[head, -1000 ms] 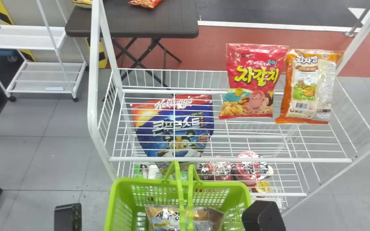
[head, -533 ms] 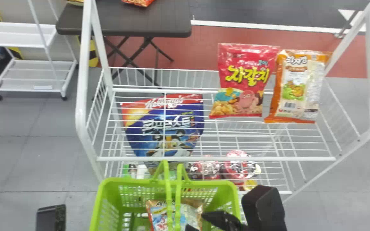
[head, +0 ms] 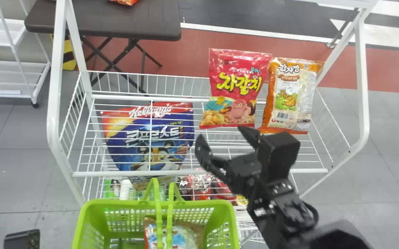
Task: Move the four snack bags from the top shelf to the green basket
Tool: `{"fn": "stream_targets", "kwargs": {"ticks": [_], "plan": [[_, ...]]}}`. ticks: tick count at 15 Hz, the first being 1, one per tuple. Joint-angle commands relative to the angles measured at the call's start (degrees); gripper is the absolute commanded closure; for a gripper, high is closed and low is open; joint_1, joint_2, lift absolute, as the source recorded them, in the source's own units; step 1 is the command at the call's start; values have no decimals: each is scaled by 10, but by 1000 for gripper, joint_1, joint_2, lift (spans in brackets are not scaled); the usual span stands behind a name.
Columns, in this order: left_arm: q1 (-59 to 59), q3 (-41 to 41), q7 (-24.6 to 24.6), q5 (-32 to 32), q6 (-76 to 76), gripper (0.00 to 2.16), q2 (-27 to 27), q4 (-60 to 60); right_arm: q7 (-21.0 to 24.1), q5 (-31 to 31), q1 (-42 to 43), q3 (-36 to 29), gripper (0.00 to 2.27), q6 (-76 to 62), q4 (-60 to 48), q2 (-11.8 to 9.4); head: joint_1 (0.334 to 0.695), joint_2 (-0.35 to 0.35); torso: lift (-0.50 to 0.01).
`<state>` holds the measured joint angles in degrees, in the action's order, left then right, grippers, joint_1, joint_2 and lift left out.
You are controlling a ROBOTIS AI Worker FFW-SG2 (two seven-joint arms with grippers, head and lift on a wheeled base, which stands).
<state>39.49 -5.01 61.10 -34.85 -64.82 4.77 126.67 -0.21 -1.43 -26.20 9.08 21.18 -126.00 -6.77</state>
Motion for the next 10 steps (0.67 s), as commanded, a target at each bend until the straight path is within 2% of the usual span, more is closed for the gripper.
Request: {"fn": "stream_targets", "kwargs": {"ticks": [1,2,5,8,9,10], "plan": [[0,0,0,0,-2,1305,3,1,29,-16,77,-18,90,-26,95,17,695,-236,0],[-1,0,1,0,-2,1308,4,2,34,-17,102,-26,90,-26,125,18,695,-265,0],[0,-3,-1,0,-4,1305,5,9,21,5,188,-57,90,-26,241,18,695,-293,0],[-2,-4,-5,1,-4,1305,4,10,3,34,239,-64,90,-17,290,18,695,-310,0],[-3,-4,-6,1,-4,1305,5,10,-7,33,250,-65,306,-5,295,18,695,-308,0],[-3,-4,-7,1,-4,1305,5,10,-26,31,257,-67,1052,22,295,18,695,-306,0]]}}
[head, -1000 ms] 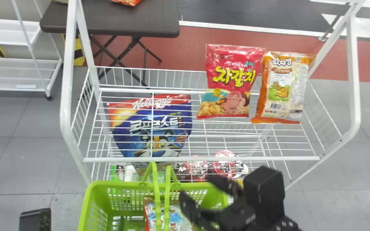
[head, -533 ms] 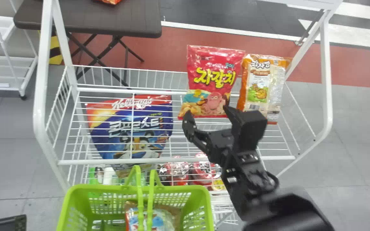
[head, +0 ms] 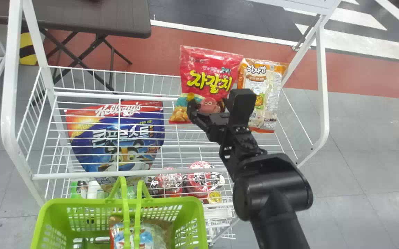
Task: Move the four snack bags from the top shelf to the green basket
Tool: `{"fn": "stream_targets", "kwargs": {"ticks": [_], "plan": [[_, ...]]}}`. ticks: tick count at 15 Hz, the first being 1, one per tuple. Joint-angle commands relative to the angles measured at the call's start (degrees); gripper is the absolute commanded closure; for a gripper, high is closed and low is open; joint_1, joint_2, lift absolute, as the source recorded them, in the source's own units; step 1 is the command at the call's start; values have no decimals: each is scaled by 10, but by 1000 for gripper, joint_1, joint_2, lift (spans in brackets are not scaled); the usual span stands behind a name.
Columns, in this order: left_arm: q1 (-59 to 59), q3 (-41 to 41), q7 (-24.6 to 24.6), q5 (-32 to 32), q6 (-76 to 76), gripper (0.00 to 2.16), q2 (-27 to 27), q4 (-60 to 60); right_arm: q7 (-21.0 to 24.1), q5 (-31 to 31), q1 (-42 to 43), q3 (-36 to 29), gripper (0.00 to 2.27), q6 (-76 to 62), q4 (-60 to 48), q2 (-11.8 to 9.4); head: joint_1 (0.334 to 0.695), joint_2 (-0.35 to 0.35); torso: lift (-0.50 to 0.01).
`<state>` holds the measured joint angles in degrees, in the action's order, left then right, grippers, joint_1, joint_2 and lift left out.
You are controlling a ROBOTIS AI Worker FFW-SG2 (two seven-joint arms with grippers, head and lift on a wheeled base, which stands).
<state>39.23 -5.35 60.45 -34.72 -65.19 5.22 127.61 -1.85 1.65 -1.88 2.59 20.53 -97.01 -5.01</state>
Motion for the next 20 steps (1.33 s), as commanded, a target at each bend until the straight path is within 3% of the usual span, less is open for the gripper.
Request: {"fn": "stream_targets", "kwargs": {"ticks": [1,2,4,8,13,17,20], "plan": [[0,-1,-2,0,0,1305,1,-1,-15,4,13,-2,1821,46,5,0,695,-302,0],[0,-2,-2,-1,-2,1305,1,-1,-28,10,13,-3,2115,67,2,0,695,-296,0],[0,-2,-1,-1,-2,1305,1,-1,-35,9,5,-3,2199,65,-12,0,695,-286,0],[1,-2,0,0,0,1308,0,-1,-45,11,-36,-8,2219,69,-73,-1,695,-281,0],[7,2,-1,0,0,1308,-2,4,-66,28,-129,-41,2216,156,-252,-4,695,-299,0],[12,3,-2,3,2,1305,-4,11,-117,94,-221,-114,2216,338,-421,-4,695,-346,0],[12,1,-2,4,2,1305,-5,13,-147,145,-311,-174,2216,445,-518,8,695,-350,0]]}}
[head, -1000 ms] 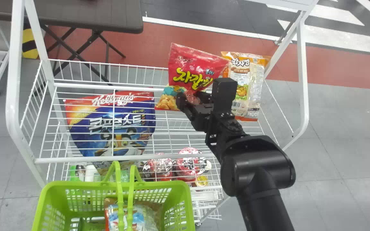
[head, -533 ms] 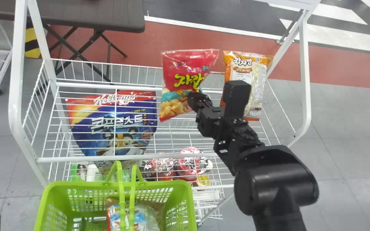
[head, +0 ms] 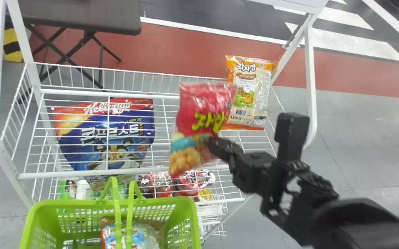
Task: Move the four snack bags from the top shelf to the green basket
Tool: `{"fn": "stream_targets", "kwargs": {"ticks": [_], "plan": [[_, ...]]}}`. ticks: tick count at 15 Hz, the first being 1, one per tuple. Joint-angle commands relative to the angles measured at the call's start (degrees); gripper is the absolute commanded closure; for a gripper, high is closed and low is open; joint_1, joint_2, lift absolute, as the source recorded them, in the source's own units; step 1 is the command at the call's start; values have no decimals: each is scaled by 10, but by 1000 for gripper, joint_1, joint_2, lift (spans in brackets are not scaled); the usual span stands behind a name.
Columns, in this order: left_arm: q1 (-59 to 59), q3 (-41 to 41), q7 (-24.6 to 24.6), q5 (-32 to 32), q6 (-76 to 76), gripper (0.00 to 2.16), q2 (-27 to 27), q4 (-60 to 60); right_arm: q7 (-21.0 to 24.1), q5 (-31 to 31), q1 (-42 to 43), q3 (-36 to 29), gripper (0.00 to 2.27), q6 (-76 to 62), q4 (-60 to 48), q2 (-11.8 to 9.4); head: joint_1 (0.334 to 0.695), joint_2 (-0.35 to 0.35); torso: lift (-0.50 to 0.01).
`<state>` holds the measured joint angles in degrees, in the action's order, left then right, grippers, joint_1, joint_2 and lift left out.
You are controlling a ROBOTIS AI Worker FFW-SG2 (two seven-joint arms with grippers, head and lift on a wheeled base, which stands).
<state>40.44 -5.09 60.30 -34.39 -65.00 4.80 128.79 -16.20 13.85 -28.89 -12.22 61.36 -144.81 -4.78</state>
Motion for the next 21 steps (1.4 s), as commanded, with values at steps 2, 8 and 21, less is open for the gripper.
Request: {"fn": "stream_targets", "kwargs": {"ticks": [2,8,21], "plan": [[0,-3,-4,0,0,1308,-1,7,-36,36,-84,-54,2216,105,-80,28,695,-350,0],[3,-1,-4,0,5,1305,-5,8,-118,98,-101,-79,2216,287,-109,45,695,-350,0],[3,4,-11,0,9,1305,-4,15,-120,65,-124,4,2213,287,-73,28,695,-333,0]]}}
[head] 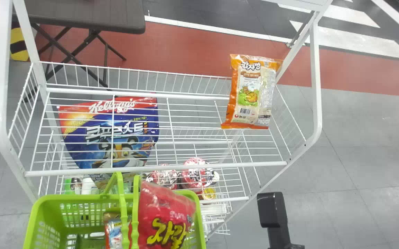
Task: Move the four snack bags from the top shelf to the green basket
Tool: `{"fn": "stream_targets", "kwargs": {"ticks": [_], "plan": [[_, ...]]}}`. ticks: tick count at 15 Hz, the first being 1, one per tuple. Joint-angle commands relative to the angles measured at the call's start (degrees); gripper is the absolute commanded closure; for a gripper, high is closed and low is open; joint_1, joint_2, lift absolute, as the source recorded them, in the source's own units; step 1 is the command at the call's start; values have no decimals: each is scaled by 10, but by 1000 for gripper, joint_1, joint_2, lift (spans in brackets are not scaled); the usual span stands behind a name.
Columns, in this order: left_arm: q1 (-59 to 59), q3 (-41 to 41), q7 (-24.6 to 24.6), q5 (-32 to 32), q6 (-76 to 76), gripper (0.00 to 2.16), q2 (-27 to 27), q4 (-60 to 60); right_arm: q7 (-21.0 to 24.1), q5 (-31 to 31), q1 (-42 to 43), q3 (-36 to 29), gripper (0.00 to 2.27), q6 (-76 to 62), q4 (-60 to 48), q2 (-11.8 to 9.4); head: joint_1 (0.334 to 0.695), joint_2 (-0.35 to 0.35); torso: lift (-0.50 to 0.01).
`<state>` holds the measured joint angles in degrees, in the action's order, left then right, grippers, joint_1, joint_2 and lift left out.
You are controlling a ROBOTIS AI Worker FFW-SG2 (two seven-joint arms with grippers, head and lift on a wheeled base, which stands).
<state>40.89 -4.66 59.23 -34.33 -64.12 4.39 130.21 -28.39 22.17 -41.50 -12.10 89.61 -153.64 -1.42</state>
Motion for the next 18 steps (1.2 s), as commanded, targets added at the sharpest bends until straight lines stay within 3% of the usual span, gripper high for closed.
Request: {"fn": "stream_targets", "kwargs": {"ticks": [1,6,10,11,12,14,17,18], "plan": [[-2,0,0,0,0,1308,0,0,3,-20,5,2,2213,5,29,-10,695,-350,0],[-8,12,-9,6,0,1305,-1,0,5,-37,4,59,2213,5,45,-22,695,-350,0],[-5,18,-9,11,0,1305,-1,1,46,-34,16,104,2202,5,48,-18,695,-350,0],[-3,18,-9,11,0,1305,-1,4,61,-34,17,117,2108,5,59,-18,695,-335,0],[-2,18,-8,11,0,1305,0,6,63,-34,17,121,1757,5,67,-18,695,-320,0],[0,18,-7,10,0,1305,2,6,63,-47,17,121,49,5,72,-19,695,-289,0],[0,17,-5,10,0,1305,2,5,62,-82,19,87,36,5,55,-20,695,-306,0],[-1,18,-6,10,0,1305,1,5,63,-89,21,74,53,5,48,-19,695,-350,0]]}}
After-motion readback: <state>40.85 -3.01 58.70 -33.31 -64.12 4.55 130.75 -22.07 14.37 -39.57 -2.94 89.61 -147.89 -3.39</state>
